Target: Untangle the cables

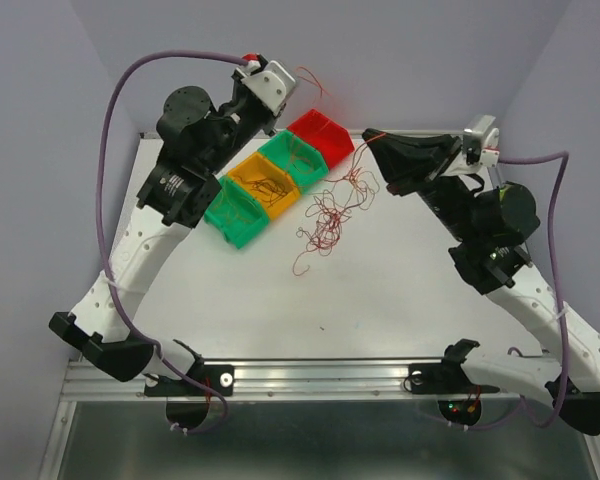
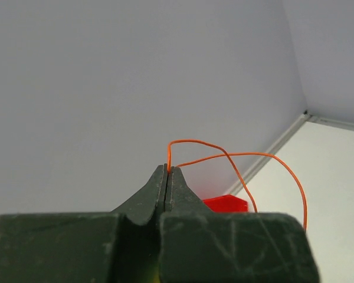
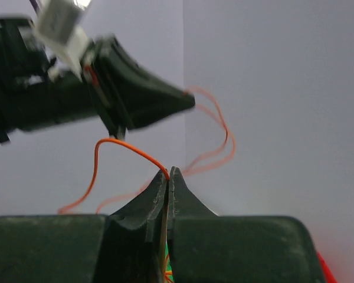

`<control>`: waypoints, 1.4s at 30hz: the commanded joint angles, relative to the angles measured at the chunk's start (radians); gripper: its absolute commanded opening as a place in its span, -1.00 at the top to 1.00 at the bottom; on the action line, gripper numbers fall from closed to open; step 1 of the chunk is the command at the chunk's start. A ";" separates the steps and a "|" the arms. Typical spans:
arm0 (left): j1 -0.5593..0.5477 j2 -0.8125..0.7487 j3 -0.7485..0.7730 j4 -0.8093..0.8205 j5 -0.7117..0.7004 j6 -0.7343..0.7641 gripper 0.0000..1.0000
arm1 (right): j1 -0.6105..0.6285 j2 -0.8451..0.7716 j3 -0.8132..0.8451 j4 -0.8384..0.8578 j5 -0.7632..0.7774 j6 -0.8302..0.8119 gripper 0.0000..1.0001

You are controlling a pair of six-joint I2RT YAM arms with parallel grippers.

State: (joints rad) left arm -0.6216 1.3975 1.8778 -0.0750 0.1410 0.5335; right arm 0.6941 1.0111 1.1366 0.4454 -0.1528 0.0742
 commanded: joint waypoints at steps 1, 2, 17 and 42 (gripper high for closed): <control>0.010 -0.043 -0.136 0.115 0.169 -0.099 1.00 | -0.001 0.020 0.132 -0.132 0.065 -0.013 0.99; 0.017 -0.042 -0.160 0.125 0.190 -0.130 1.00 | 0.001 0.041 0.167 -0.140 0.067 -0.014 0.99; 0.194 -0.166 -0.433 0.288 0.937 -0.201 1.00 | -0.001 0.055 -0.037 -0.159 0.144 0.021 0.99; 0.250 0.128 -0.278 0.211 0.781 -0.118 1.00 | -0.004 0.311 0.000 -0.027 0.148 0.013 0.99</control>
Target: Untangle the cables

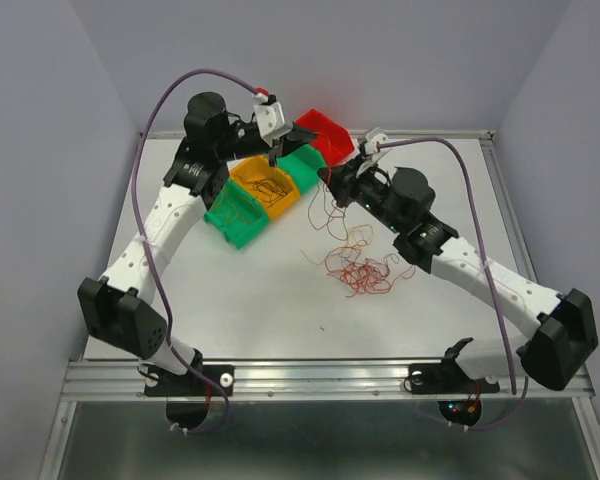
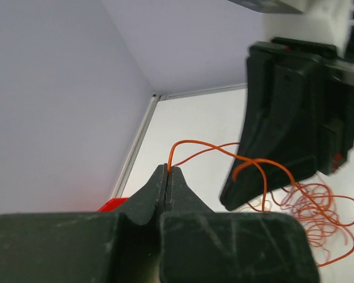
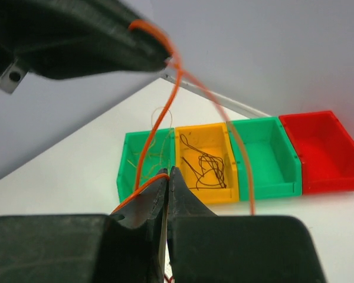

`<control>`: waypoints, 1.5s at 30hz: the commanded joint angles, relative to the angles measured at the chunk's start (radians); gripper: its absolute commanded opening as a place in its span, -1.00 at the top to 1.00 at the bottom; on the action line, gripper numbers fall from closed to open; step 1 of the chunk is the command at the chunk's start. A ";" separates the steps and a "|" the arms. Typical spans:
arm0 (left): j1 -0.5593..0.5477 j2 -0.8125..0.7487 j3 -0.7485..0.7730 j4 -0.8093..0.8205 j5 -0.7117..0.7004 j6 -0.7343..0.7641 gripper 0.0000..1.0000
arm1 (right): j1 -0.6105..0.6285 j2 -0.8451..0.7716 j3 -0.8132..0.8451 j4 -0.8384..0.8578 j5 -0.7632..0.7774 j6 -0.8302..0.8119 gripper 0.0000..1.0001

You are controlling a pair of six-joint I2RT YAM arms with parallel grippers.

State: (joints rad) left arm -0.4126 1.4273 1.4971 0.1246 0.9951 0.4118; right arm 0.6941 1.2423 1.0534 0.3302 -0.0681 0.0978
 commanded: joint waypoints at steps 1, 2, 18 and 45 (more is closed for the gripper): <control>0.050 0.131 0.132 0.010 -0.085 0.002 1.00 | -0.010 0.107 0.098 0.098 0.092 -0.012 0.99; 0.066 0.189 0.185 0.010 -0.113 0.004 1.00 | -0.031 0.174 0.143 0.115 0.096 -0.006 0.99; 0.184 0.792 0.698 0.231 -0.355 -0.053 1.00 | -0.217 0.942 0.814 0.279 -0.022 0.158 0.99; 0.213 0.863 0.513 0.069 -0.403 0.215 1.00 | -0.219 1.353 1.044 0.302 -0.035 0.284 0.74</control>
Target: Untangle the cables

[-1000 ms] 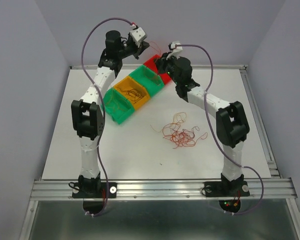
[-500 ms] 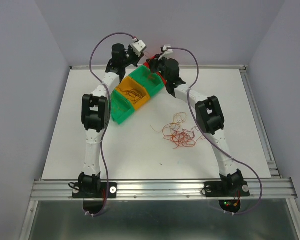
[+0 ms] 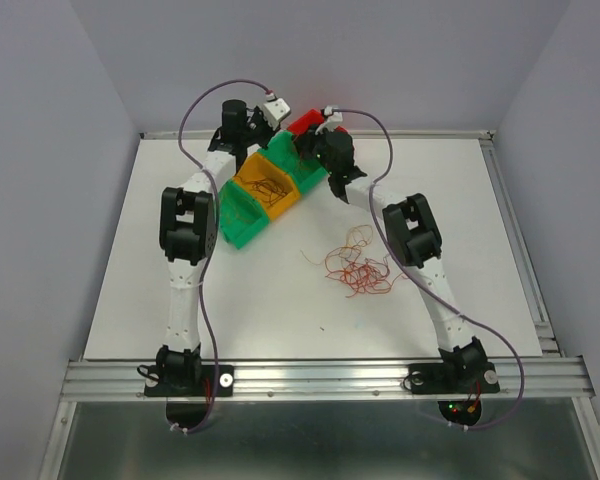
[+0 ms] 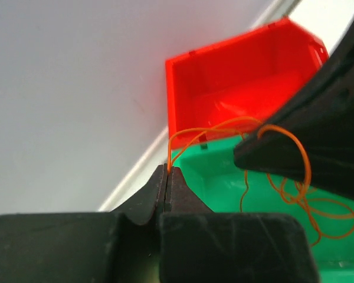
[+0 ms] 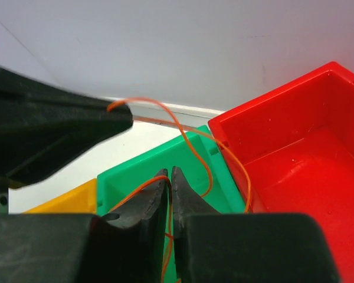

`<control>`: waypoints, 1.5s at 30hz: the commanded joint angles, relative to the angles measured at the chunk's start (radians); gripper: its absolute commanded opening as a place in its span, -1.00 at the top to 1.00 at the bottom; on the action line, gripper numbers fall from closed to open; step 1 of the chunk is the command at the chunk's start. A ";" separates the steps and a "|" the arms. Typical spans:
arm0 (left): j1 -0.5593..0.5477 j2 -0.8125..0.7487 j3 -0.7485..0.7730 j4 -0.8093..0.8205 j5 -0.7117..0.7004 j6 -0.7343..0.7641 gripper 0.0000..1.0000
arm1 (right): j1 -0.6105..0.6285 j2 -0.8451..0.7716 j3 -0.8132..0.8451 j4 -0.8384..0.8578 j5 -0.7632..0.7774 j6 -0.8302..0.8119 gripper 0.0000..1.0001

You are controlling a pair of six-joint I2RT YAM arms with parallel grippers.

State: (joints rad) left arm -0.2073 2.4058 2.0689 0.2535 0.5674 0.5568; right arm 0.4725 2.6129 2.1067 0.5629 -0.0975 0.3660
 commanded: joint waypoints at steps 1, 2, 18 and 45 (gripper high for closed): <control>0.008 -0.131 -0.082 -0.063 0.028 0.080 1.00 | 0.003 -0.022 -0.013 0.068 -0.008 0.013 0.70; 0.008 -0.158 -0.123 -0.063 0.029 0.087 1.00 | 0.005 -0.027 -0.017 0.069 -0.011 0.013 0.54; 0.008 -0.198 -0.159 -0.195 0.081 0.149 0.95 | 0.003 -0.233 -0.258 0.081 0.048 -0.051 0.03; -0.027 -0.430 -0.209 -0.258 0.087 0.160 -0.66 | 0.005 -1.384 -1.376 -0.421 0.301 0.046 -0.51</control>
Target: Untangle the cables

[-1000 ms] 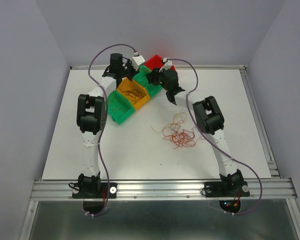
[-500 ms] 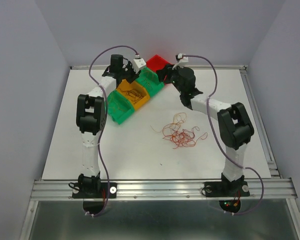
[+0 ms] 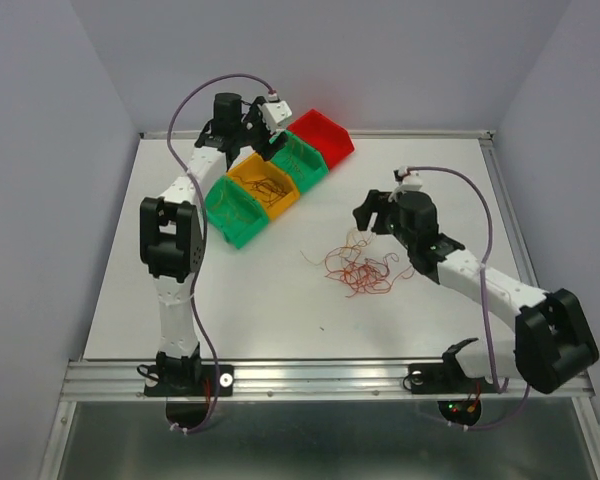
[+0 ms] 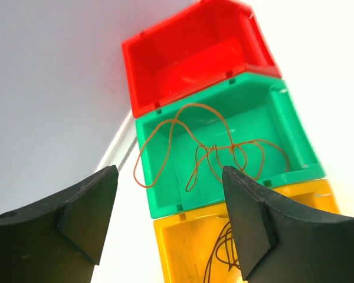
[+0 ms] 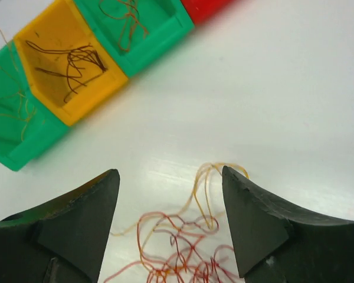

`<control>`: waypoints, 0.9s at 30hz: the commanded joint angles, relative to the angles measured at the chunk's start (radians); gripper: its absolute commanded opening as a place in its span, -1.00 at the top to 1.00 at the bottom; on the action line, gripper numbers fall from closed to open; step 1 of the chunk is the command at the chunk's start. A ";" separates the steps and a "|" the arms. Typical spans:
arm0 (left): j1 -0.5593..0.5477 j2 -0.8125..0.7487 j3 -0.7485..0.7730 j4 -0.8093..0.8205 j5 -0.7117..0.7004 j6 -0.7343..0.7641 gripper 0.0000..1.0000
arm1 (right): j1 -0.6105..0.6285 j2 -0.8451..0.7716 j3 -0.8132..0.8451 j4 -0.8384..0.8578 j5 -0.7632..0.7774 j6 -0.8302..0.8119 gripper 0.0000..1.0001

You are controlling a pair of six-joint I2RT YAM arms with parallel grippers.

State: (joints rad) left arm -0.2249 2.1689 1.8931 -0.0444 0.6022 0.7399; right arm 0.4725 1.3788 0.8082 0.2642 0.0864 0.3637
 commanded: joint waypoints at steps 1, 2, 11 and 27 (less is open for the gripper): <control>-0.010 -0.219 -0.052 0.040 0.097 -0.068 -0.66 | 0.005 -0.243 -0.133 -0.190 0.137 0.061 -0.53; -0.014 -0.250 -0.077 0.040 0.128 -0.094 -0.66 | 0.005 -0.286 -0.154 -0.222 0.179 0.073 -0.54; -0.270 -0.593 -0.529 0.170 0.111 -0.191 -0.67 | 0.015 -0.577 -0.291 -0.437 0.173 0.208 -0.71; -0.360 -0.802 -0.873 0.342 0.097 -0.303 -0.66 | 0.075 -0.416 -0.287 -0.441 0.325 0.261 -0.20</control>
State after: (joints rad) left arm -0.5812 1.4136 1.0260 0.2066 0.6983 0.4530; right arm 0.5404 0.9630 0.5236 -0.2157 0.3634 0.6258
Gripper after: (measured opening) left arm 0.833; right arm 0.622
